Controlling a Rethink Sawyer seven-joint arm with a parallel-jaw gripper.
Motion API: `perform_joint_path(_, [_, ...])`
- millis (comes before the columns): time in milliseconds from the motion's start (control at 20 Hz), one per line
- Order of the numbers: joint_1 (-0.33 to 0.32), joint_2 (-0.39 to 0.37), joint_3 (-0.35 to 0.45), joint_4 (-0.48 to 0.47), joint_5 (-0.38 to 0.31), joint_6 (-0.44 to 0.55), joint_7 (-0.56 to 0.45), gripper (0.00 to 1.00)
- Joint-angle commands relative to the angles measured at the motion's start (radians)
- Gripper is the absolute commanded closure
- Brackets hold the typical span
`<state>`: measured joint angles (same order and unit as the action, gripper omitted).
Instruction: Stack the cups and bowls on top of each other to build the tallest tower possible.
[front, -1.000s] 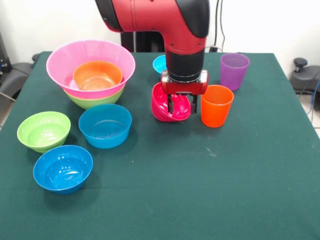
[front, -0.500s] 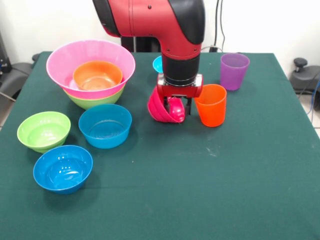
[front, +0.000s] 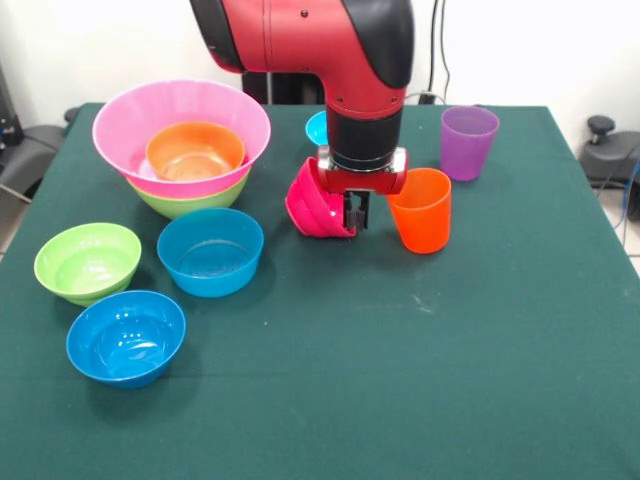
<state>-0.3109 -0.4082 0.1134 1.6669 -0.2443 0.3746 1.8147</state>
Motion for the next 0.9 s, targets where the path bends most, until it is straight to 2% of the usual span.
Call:
perform_joint_path(50, [0.034,0.023,0.007,-0.067,-0.013,-0.057,0.105,1.00])
perform_joint_path(550, [0.052,-0.001,-0.011,-0.058,0.002,-0.047,0.112,1.00])
perform_joint_path(600, [0.048,-0.004,-0.007,-0.057,-0.002,-0.057,0.104,0.00])
perform_joint_path(900, [0.046,-0.006,-0.006,-0.061,-0.006,-0.065,0.098,0.00])
